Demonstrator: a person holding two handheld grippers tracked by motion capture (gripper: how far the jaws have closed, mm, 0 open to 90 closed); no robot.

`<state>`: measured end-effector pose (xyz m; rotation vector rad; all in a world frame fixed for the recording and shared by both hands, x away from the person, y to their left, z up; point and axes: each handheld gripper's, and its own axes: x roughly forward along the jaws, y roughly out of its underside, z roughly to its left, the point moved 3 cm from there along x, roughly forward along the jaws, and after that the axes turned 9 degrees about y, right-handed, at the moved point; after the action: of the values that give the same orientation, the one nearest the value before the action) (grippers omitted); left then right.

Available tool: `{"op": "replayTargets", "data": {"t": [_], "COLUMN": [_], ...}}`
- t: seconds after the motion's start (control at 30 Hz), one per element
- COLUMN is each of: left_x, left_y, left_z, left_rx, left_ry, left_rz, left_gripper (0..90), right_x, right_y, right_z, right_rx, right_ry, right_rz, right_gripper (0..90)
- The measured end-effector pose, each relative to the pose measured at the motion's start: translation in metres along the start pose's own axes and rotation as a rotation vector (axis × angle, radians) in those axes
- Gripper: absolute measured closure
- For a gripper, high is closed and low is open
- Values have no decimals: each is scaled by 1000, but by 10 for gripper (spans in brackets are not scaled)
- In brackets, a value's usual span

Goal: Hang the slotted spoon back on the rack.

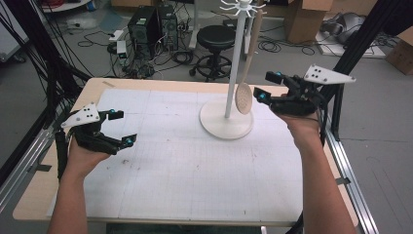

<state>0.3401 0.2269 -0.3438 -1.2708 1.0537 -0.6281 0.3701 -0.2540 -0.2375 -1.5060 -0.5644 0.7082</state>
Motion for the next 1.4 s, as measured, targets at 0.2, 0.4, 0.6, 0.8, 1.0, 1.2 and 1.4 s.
{"op": "replayTargets", "data": {"t": [0.2, 0.4, 0.6, 0.8, 1.0, 1.2, 1.4], "left_x": [5, 8, 10, 13, 14, 9, 4], "left_y": [3, 5, 10, 14, 16, 14, 13], "left_z": [1, 1, 2, 4, 7, 7, 7], "left_rx": [-6, -7, -25, -32, -38, -34, -40], "left_ry": [1, 9, 20, 26, 22, 17, 19], "left_rz": [20, 30, 15, 9, 12, -15, -32], "left_gripper": [46, 46, 46, 46, 45, 46, 46], "right_x": [-6, -12, -13, -12, -4, 2, -3], "right_y": [36, 64, 85, 100, 107, 112, 112], "right_z": [7, 16, 22, 29, 34, 41, 45], "right_rx": [49, 58, 61, 76, 81, 58, 47], "right_ry": [-8, -10, -6, -27, -33, -42, -31], "right_rz": [-16, -14, 8, -4, 36, 79, 66], "right_gripper": [199, 178, 161, 154, 115, 103, 98]}}
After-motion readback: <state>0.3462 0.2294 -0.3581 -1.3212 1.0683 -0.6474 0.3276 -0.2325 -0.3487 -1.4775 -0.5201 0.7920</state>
